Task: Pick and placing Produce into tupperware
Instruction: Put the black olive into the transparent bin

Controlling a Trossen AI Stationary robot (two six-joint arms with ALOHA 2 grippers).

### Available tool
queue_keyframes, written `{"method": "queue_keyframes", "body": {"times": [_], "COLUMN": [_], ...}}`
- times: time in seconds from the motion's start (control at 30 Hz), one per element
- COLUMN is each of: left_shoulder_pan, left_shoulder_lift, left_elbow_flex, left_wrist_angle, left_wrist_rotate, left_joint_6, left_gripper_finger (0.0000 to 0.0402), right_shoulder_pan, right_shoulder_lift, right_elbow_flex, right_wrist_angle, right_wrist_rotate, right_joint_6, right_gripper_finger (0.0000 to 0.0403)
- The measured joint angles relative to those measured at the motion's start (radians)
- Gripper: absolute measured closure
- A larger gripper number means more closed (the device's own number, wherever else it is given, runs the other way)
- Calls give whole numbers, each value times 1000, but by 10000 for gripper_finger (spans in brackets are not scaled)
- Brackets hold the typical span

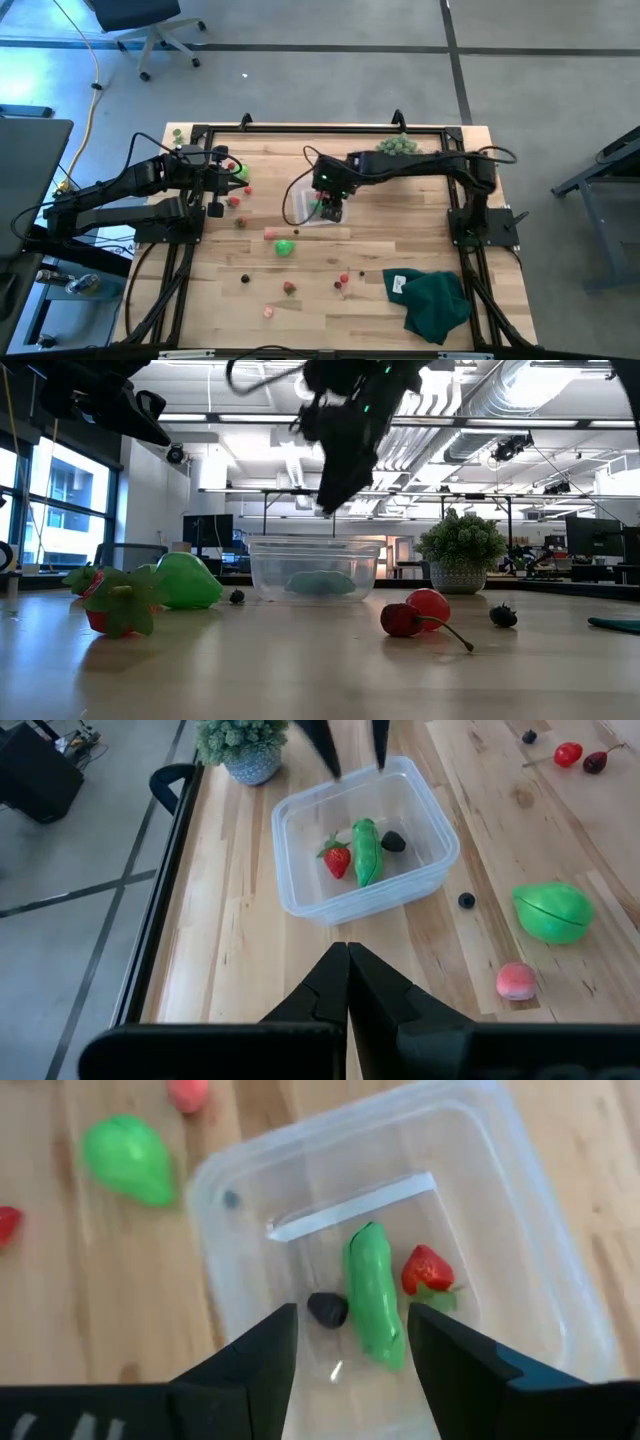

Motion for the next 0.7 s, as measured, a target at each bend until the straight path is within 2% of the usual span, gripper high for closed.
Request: {"method": "queue_keyframes", "body": {"times": [0.2,0.43,0.57,0.7], "left_shoulder_pan": [0,0,0,0], "left_shoulder_lift": [0,0,0,0], "left_elbow_flex": [0,0,0,0], "left_wrist_angle": [0,0,0,0], "left_wrist_rotate": [0,0,0,0], "left_joint_6": [0,0,0,0], "left_gripper_finger": [401,401,401,401], "right_shoulder_pan": [105,321,457,545], "right_shoulder_lift": [-196,-440,-503,-508], "right_elbow_flex": [-181,-587,-760,-878], "right_wrist_angle": [81,394,538,687], "right_wrist_rotate": [150,293,324,321], "right_joint_6": [71,256,283,275], "right_gripper_finger": [219,219,219,219]}}
